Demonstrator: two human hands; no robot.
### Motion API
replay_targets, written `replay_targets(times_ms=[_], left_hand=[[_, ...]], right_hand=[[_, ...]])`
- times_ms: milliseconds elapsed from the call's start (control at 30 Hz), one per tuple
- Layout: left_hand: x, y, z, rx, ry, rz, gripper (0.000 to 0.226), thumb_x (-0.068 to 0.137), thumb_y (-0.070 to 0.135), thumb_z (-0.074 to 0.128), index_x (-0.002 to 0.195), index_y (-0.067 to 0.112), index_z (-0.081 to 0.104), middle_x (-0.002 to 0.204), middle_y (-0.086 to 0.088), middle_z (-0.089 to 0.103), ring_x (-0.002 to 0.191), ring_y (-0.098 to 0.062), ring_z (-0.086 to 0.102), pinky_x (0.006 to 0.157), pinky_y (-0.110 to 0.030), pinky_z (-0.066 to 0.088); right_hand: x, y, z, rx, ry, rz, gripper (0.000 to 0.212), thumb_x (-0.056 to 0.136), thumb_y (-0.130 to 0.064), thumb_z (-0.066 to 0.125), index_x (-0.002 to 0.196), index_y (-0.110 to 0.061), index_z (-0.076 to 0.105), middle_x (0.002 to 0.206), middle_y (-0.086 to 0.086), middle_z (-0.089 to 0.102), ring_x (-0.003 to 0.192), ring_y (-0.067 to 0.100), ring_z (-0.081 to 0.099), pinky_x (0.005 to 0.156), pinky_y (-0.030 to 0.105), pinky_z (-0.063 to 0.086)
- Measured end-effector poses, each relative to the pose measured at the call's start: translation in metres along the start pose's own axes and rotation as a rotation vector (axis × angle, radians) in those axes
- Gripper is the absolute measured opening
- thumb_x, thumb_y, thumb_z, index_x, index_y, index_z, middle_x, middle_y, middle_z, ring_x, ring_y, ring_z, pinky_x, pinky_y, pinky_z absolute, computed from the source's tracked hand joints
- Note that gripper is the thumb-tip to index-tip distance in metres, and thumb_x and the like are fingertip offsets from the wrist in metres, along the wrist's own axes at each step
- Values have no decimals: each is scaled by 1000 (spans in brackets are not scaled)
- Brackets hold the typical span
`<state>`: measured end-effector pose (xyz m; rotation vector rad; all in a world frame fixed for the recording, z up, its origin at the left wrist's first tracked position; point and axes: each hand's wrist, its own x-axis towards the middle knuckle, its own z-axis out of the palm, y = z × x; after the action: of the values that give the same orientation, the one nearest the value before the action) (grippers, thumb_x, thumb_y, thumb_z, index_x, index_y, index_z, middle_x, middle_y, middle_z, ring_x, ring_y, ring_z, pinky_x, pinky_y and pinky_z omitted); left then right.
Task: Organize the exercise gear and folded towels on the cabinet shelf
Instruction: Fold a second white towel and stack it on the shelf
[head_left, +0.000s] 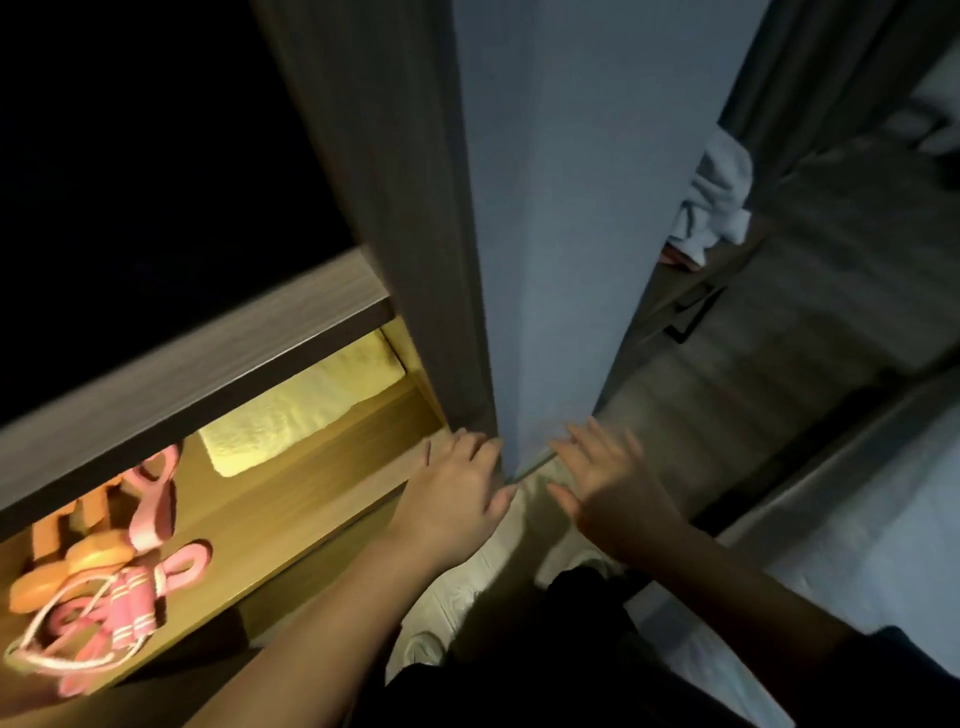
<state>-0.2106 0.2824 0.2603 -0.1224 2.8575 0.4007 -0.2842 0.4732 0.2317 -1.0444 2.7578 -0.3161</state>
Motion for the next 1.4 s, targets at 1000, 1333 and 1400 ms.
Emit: replay_targets(times_ms=[1000,1333,1400], left_hand=[[474,280,-27,26,-168,322,59,99,47,42,151,23,30,154,-1,32,142,-21,28,115,-42,24],[570,282,-5,-46,-113,-48,69,97,57,37,155,26,15,163,1,12,150,-21,6,116,-56,14],[586,286,8,-81,-87,-139,71,96,58,36,155,27,12,163,0,11,150,-22,6,116,-56,14]], right_hand=[[141,462,-126,-25,-136,461,60,97,-53,38,150,-28,26,161,5,20,151,26,9,118,54,5],[264,564,-156,-27,-297,180,66,99,-49,39,155,-31,9,165,4,2,151,30,-2,117,58,1],[299,589,-155,-40,-337,85,67,99,-48,39,155,-31,8,165,4,-2,151,30,-4,117,59,1]])
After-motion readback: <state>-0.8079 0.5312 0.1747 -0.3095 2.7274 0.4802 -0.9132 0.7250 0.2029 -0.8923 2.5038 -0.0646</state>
